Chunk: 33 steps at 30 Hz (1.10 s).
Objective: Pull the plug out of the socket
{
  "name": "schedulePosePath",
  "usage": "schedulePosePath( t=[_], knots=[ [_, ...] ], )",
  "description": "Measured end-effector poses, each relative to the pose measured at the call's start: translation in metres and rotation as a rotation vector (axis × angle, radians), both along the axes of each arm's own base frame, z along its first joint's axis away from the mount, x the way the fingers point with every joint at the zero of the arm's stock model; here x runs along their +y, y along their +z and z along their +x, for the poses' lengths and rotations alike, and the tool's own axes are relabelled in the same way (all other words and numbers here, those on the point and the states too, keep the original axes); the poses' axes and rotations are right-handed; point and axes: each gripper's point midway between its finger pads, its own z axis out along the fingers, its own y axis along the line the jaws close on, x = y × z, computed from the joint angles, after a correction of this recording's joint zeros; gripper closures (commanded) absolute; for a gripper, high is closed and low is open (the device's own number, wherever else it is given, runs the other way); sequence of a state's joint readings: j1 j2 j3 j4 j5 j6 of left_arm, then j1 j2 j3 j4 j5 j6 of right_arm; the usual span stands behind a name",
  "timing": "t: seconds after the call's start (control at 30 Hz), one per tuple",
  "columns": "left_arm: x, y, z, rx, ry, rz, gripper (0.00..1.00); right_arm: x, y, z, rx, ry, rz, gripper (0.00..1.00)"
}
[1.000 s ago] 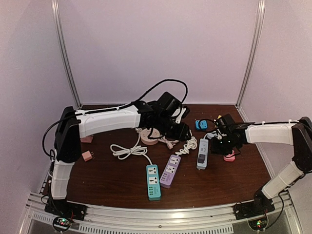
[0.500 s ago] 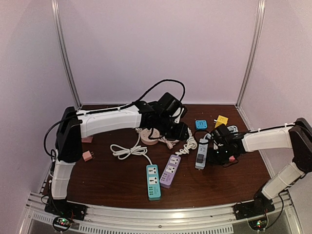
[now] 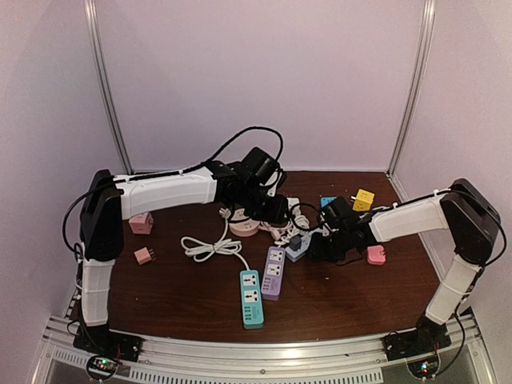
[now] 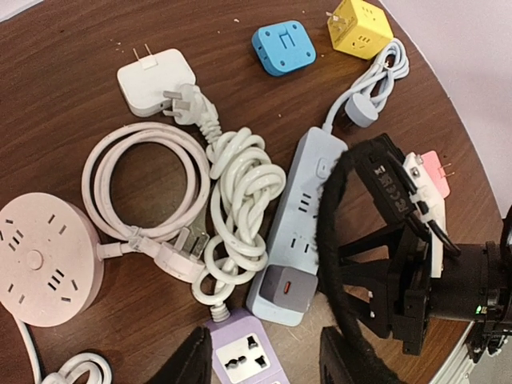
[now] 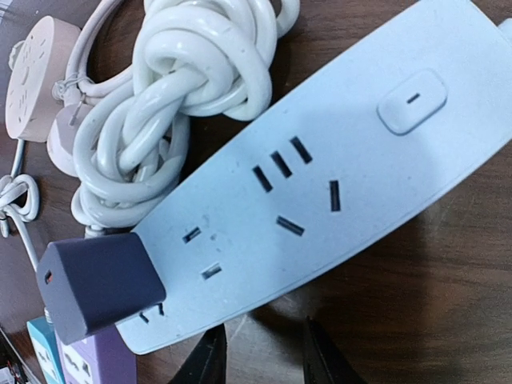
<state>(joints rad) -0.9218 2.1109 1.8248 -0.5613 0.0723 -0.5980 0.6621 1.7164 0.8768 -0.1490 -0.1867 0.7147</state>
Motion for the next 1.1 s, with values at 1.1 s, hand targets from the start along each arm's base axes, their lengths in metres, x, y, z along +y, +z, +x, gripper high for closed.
schedulePosePath(
  t=[1.1],
  knots=[
    [-0.042,-0.055,-0.006,-0.157,-0.231,0.324,0.42,-0.007,0.039,0.049,-0.016,-0.07,0.495,0.98]
  ],
)
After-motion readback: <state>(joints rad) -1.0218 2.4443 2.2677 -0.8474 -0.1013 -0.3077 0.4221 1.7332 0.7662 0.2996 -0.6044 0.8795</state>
